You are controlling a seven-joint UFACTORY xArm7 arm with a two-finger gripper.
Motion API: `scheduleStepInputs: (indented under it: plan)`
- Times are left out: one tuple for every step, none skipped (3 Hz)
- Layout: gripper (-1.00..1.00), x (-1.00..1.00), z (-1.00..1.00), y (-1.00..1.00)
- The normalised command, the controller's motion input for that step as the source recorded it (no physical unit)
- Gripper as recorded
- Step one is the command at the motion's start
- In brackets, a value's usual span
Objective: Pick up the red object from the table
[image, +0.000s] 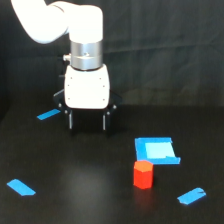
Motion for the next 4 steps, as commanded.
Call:
scheduleStepInputs:
  plan:
    - [1.00,0.82,-0.13,-0.79]
    - [0.96,0.87,-0.24,-0.59]
    - [1.00,0.90,-0.24,-0.65]
    - [0.96,0.73,0.12,-0.84]
